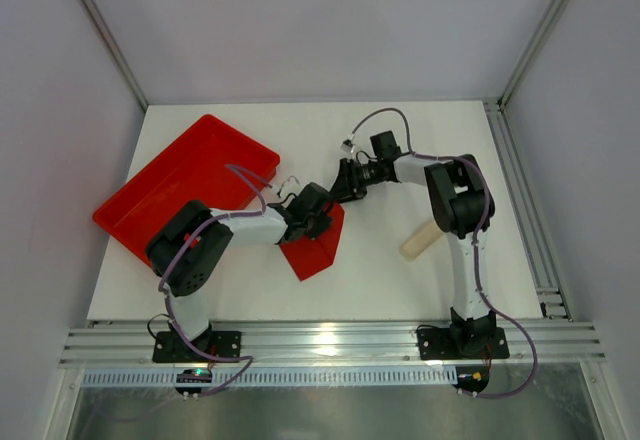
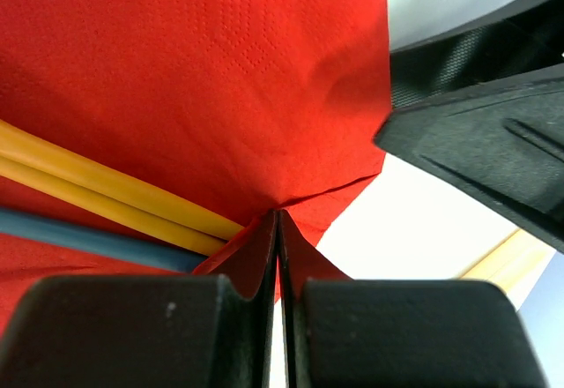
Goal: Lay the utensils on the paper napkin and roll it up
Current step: Roll the napkin at the center of the board.
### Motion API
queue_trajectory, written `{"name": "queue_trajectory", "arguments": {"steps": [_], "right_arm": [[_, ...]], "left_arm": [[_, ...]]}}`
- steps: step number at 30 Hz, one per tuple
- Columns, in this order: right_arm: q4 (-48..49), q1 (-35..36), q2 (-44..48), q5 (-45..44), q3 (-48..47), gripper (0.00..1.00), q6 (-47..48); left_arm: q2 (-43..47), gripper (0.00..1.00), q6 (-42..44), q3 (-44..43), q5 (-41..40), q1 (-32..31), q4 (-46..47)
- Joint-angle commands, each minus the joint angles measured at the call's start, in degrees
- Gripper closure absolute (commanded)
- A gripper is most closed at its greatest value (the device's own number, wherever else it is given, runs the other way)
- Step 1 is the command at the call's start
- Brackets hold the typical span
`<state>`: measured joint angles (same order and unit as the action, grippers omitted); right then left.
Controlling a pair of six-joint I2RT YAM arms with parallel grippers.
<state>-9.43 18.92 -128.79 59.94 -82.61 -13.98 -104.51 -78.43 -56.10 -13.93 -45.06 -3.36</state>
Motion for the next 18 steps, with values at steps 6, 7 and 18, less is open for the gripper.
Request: {"name": "queue_trajectory", "arguments": {"steps": [6, 7, 18], "right_arm": [[0.9, -0.7, 3.6, -2.8, 2.7, 0.46, 0.4], [1.9, -0.6, 3.8, -2.8, 3.3, 0.46, 0.2], [5.3, -0.5, 6.9, -4.0, 8.8, 0.46, -3.1]], "left_arm": [[0.5, 1.00, 1.4, 0.6, -1.6, -0.3, -6.0], [0.4, 1.00, 1.5, 0.6, -1.5, -0.3, -6.0], [0.4, 1.00, 1.8, 0.5, -1.4, -0.4, -6.0]]}}
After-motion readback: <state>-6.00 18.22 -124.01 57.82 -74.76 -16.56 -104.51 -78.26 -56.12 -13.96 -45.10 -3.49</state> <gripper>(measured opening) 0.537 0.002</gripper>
